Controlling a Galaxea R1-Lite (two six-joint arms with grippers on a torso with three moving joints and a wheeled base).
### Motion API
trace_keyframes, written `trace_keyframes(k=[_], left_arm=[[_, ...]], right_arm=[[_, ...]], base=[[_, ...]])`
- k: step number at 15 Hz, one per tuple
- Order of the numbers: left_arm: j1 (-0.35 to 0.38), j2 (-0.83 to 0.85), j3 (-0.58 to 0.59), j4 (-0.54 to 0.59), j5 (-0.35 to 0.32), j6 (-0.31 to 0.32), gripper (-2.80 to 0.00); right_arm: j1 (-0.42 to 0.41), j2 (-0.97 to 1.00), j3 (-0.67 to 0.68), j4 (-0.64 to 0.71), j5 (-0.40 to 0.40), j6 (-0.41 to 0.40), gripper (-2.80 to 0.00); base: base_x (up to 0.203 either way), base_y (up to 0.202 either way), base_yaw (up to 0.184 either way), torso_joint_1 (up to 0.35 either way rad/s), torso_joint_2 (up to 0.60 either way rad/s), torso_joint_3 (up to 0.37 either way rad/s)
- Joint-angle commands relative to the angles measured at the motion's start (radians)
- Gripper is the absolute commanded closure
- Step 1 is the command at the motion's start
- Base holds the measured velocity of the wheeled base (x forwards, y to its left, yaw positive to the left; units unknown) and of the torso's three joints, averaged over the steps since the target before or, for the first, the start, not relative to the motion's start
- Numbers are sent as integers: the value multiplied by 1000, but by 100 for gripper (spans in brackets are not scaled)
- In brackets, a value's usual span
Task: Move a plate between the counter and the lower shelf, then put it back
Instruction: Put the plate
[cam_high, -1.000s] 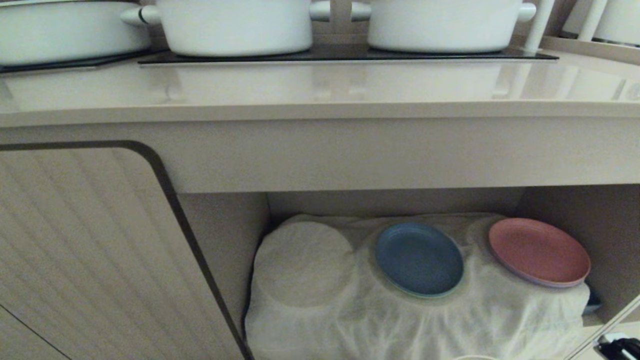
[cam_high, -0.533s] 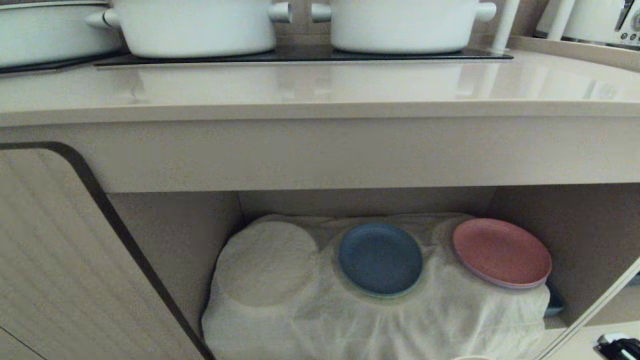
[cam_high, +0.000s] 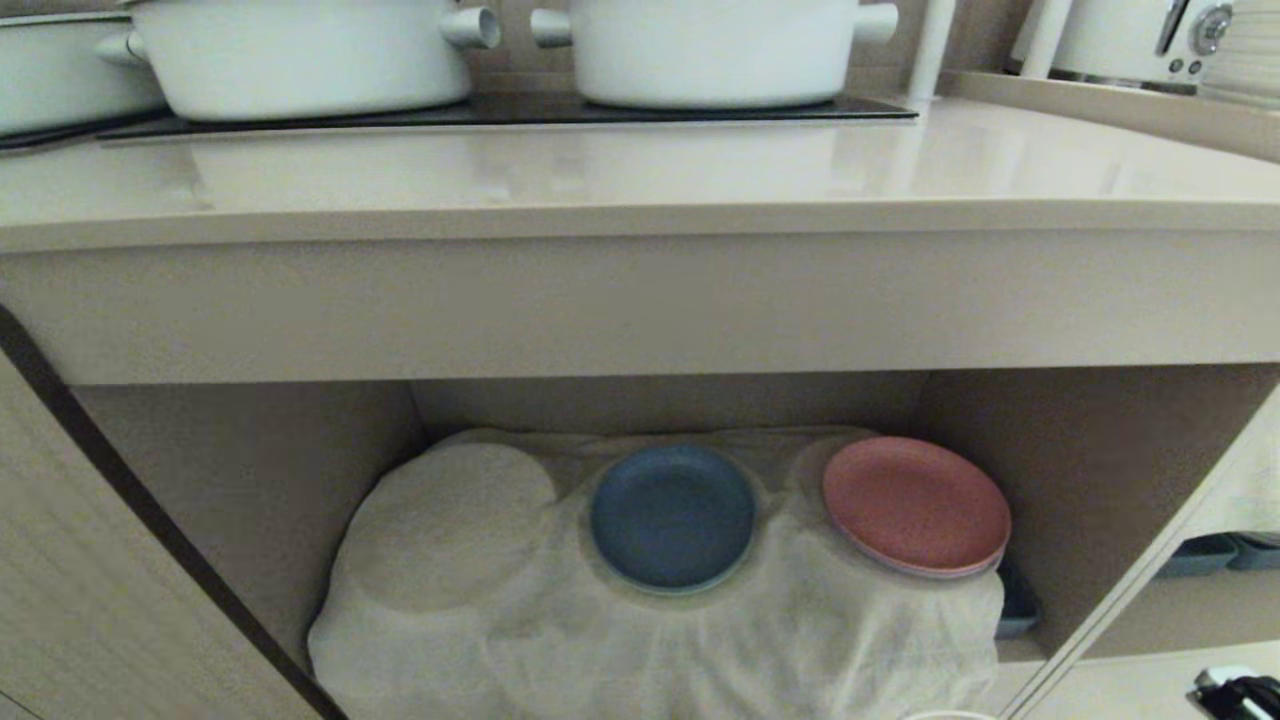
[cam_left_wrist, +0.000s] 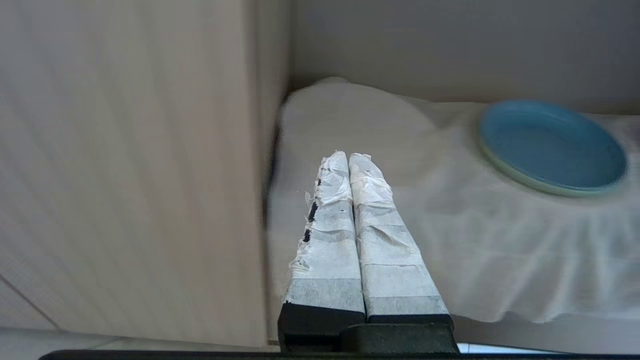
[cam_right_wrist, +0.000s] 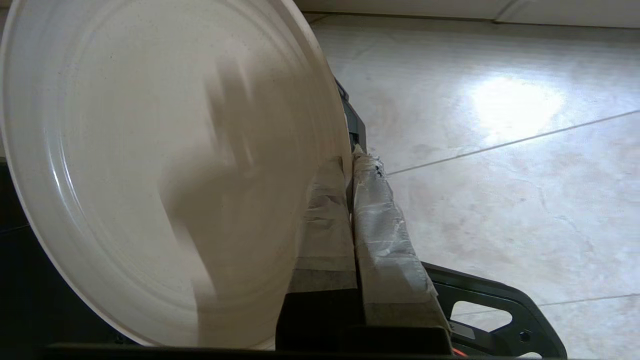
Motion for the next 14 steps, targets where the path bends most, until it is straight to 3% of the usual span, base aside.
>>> trace_keyframes(k=[1, 14], left_arm=[[0, 0, 1, -1, 1, -1, 0], [0, 0, 0, -1, -1, -3, 0]], right_arm=[[0, 3, 0, 0, 3, 1, 0], [0, -2, 2, 3, 1, -1, 0]], base=[[0, -120, -5, 2, 5, 7], [0, -5, 0, 0, 1, 0]])
